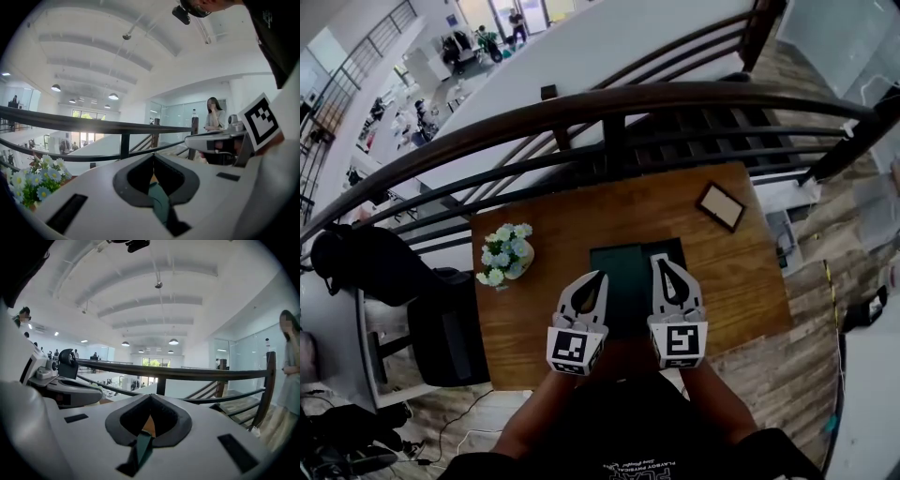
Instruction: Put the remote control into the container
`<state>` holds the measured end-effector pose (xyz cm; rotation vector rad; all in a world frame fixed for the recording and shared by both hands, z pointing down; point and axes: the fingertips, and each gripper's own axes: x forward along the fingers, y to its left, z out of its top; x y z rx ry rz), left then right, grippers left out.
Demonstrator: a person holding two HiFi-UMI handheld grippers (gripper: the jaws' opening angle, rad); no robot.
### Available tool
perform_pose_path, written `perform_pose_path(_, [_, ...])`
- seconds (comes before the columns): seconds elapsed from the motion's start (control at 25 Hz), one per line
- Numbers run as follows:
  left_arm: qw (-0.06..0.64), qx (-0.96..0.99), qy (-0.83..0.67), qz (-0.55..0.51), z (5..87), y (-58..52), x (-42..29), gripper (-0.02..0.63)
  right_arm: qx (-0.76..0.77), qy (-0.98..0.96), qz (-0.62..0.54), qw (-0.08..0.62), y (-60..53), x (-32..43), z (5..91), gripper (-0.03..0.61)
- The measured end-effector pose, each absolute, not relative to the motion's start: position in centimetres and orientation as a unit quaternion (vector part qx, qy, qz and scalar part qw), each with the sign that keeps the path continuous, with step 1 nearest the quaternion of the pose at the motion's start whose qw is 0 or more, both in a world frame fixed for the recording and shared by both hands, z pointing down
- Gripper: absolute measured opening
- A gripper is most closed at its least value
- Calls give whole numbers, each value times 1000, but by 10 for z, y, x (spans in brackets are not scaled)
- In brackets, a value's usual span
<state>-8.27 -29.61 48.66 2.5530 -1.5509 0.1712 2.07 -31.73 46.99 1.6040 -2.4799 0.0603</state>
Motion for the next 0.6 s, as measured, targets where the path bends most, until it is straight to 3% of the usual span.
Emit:
perform_pose_path(0.2, [54, 856, -513, 34, 456, -295, -80, 8, 543, -839, -6, 44, -309, 17, 440, 29])
perform_pose_path(0.6, [33, 859, -510, 32, 443, -293, -71, 8, 545, -837, -26, 28, -301, 24, 425, 29])
